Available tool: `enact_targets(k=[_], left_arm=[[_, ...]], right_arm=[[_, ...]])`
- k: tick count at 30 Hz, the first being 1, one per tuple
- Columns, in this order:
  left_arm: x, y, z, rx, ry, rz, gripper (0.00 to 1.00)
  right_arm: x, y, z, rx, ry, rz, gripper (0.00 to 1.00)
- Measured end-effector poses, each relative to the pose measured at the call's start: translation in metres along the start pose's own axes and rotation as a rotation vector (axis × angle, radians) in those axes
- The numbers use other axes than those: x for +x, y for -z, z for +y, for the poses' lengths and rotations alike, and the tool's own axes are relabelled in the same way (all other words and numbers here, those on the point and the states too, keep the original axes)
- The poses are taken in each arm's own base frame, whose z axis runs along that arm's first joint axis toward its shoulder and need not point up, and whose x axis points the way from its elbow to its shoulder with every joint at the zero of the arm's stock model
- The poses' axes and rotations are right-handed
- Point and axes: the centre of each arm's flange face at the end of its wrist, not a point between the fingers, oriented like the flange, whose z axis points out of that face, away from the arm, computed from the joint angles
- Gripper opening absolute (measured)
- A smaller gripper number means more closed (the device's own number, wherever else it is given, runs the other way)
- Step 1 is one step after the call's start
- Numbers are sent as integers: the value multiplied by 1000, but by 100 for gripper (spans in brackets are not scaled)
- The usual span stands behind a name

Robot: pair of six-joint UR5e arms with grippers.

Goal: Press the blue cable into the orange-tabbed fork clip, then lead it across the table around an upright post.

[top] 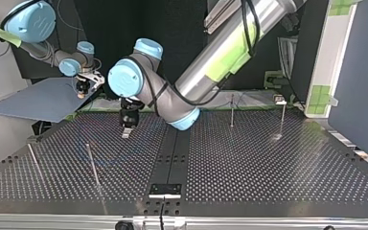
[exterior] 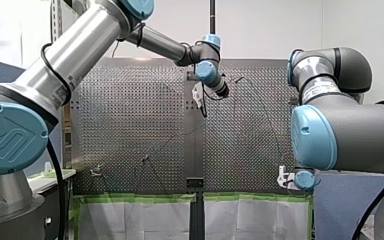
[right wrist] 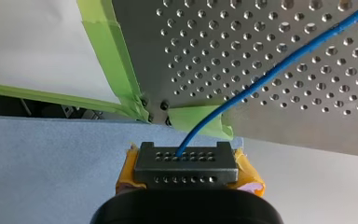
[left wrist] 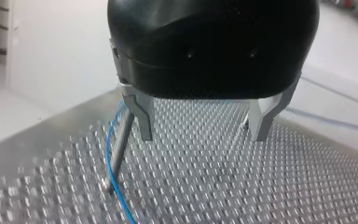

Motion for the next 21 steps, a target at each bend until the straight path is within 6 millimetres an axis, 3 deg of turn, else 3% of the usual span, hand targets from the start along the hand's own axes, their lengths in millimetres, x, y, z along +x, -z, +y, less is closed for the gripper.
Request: enact_targets(k=[13,21], left_arm=[[-80,46,-55,187,-67,-78,100],[-90,46,-65,283,-20,-99,100]], right_arm=[[-1,1,-5,16,8,-4,0],[-1,1,-5,16,9,-4,0]])
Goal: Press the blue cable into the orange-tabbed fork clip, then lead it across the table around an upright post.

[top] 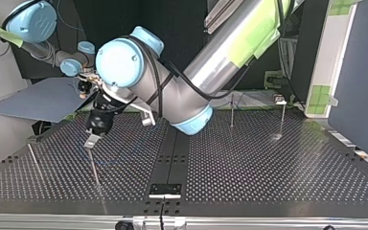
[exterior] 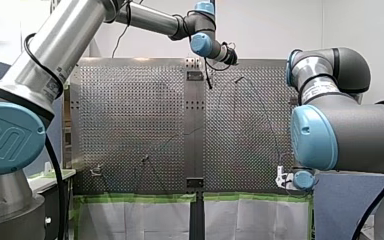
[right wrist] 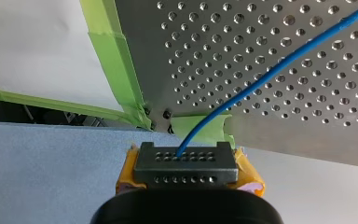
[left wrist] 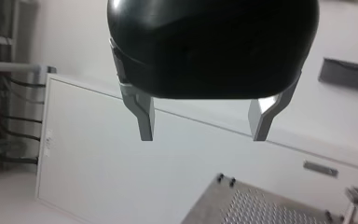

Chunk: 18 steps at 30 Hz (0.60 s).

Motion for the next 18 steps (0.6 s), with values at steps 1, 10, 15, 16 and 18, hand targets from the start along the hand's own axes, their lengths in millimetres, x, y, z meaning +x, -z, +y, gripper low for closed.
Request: enact_targets(k=[1,10,15,16,18], left_arm=[[0,-1,-1,13,13,2,100],[10,-6,4,30,59,25,100],[34,-14,15,9,54,59,100],[37,-16,17,5,51,64,100],[40,-17,18,-1,41,69,100]], right_arm=[[0,0,0,0,0,0,0],[0,-1,1,-1,-1,3,0],[1,-1,2,-3,-1,3,0],[1,-1,1,-2,-1,3,0],[1,-1,1,-1,-1,3,0]])
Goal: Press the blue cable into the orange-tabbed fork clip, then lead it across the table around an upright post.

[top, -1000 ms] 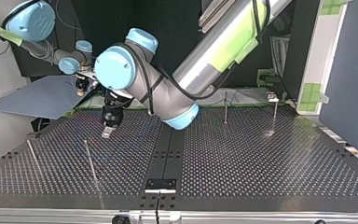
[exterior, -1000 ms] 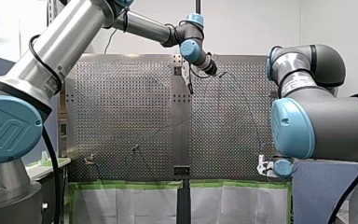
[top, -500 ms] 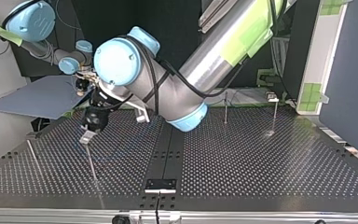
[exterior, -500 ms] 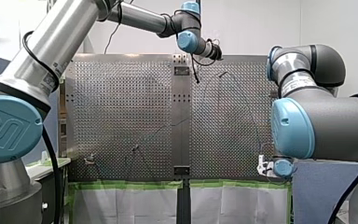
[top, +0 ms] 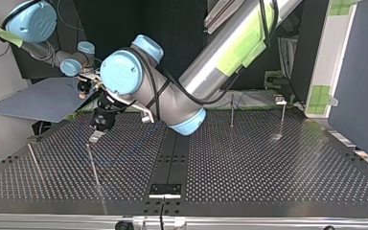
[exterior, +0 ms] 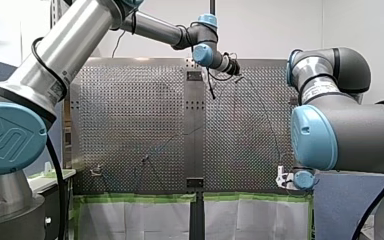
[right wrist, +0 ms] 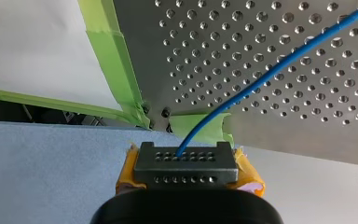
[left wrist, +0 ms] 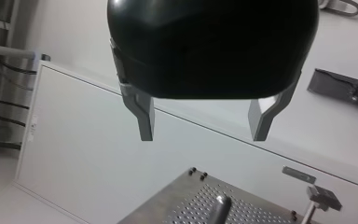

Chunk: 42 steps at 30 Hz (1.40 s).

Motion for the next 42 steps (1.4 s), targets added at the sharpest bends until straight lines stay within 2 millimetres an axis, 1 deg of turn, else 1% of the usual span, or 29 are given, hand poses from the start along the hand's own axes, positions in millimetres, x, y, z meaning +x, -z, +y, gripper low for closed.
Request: enact_targets(k=[5,18,25,42], left_arm=[[1,1,5,-35,-45,15,100],[1,4,8,-75,-97,23,100],[1,8,12,-132,-156,40,100],[2,19,21,-247,-237,81,100]], right_arm=[[0,0,-1,2,-3,2,0],[0,0,0,0,-9,2,0],[0,0,-2,3,-8,2,0],[-1,1,-2,5,-5,-1,0]])
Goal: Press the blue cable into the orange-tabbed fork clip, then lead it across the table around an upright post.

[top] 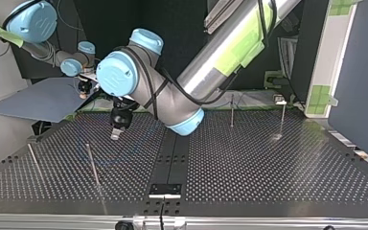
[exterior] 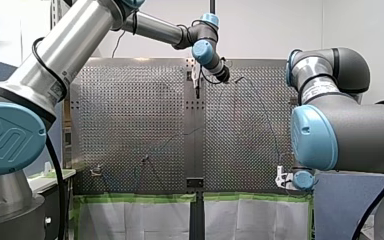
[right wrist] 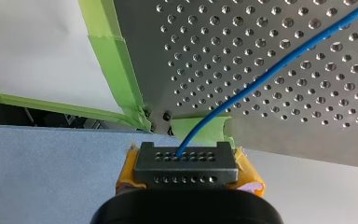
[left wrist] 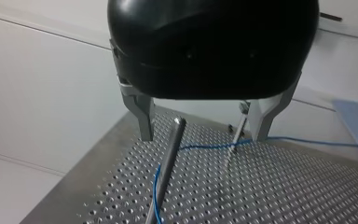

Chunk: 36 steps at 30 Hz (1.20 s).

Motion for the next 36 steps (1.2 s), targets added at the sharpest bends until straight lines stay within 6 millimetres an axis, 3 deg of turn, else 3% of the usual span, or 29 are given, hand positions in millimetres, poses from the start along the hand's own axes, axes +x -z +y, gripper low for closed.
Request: enact_targets(k=[14,36], left_arm=[[-7,4,6,-76,-119,1,100],[-7,8,7,-89,-159,20,100]], right_arm=[[0,0,-1,1,1,0,0],[0,0,0,1,2,0,0]])
